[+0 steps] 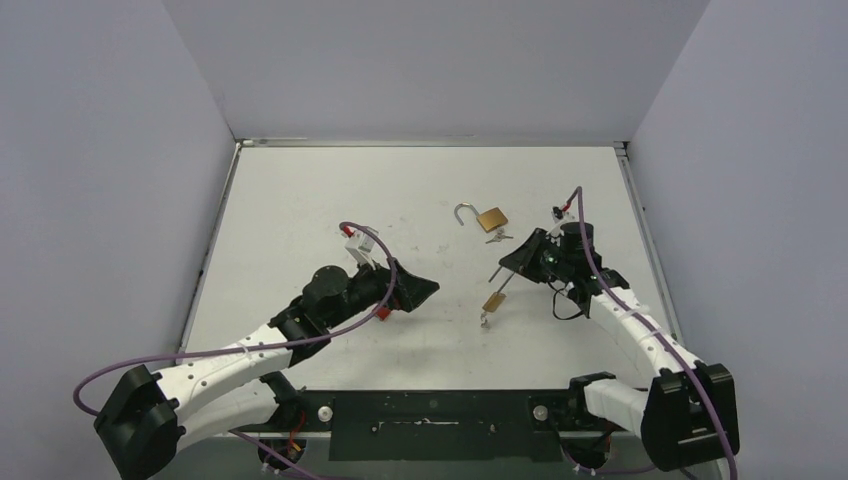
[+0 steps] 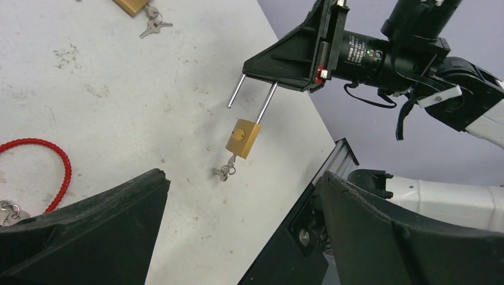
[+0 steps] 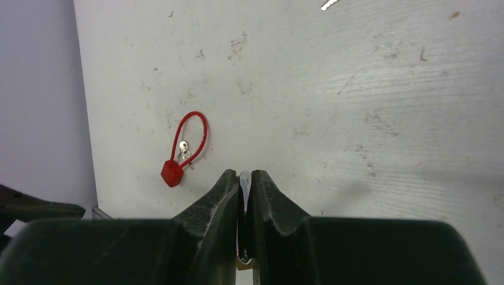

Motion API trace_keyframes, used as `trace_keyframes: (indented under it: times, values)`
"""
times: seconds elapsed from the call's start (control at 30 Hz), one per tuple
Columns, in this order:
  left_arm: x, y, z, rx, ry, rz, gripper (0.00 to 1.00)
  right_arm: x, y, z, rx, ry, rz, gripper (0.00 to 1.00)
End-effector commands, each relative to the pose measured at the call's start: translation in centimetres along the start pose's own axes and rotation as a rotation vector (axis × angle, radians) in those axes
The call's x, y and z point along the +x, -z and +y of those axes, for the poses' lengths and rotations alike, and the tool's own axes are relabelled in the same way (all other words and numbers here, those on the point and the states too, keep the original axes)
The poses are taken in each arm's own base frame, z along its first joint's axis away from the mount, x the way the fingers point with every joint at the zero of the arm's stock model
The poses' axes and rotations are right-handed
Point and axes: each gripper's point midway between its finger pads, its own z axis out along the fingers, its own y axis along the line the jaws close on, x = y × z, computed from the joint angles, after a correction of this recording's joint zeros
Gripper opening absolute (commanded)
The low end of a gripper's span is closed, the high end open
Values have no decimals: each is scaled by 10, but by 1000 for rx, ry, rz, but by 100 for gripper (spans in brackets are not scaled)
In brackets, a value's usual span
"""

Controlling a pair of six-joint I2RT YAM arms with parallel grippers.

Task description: Unlock with the key

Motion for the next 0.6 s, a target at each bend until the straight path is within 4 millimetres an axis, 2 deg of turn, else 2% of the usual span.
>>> trace_keyframes:
  times: [0.0,0.27,0.47,0.57]
  values:
    - [0,-1,5,-32,25,-3,97,-23,-18,2,-58,-53,-19,0]
    - [5,4,16,-78,43,2,97,-42,-69,-11,-31,-81,33,0]
    - [5,6,25,-115,44,-5,97,-48,-103,-1,-158,-20,35,0]
    - [9,6,31,-146,44,16,97,-48,-119,6,-241,17,38,3]
